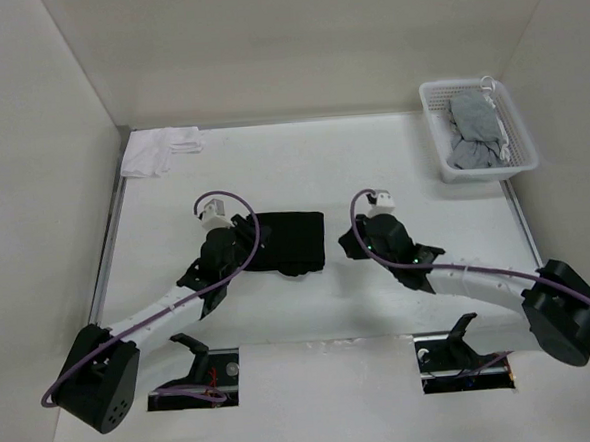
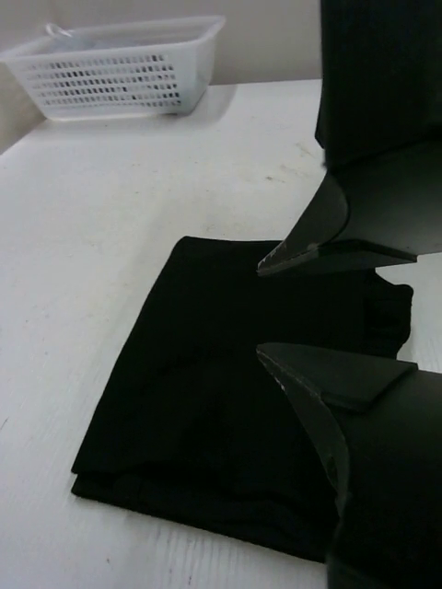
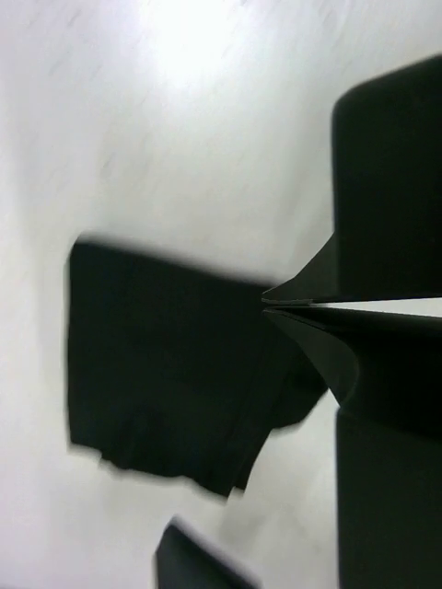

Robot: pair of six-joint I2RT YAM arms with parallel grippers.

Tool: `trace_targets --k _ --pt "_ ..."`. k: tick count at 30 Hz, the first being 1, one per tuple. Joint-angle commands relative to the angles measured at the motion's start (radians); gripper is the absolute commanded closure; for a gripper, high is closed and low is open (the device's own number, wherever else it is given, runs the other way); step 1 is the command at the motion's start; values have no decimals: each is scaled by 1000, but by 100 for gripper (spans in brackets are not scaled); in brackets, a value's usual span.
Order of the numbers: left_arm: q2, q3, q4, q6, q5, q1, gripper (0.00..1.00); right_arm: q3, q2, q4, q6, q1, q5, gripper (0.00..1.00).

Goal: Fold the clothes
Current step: Fold the tank top

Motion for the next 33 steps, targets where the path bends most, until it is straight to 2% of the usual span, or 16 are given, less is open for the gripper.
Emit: trace_targets --k 1,3,5,7,11,13,17,22,31,33 --pt "-4 35 64 88 -25 -3 64 -143 -102 213 -16 -61 2 90" --pt "-45 28 15 131 -31 21 60 -217 -130 311 -10 -113 -9 88" --pt "-97 17 -45 159 -51 53 57 -251 -147 365 -11 -157 -26 82" --pt "-160 -4 -125 161 -83 102 54 -268 -162 377 -13 -178 -26 70" --pt "-256 -49 -248 136 -105 223 48 -292 -173 384 -5 -235 -15 40" --pt "-274 -60 -280 128 -84 280 44 -298 -176 377 6 -269 -15 33" --pt "-236 -34 -309 141 2 362 43 -315 -202 374 32 -307 -29 28" --pt "-197 -32 -317 145 59 417 42 -335 -251 364 35 -312 -27 28" --pt "-178 -20 -315 159 59 419 42 -332 -237 362 39 -310 -32 27" --pt "-176 -20 -309 165 56 411 38 -331 -234 362 39 -310 -32 27"
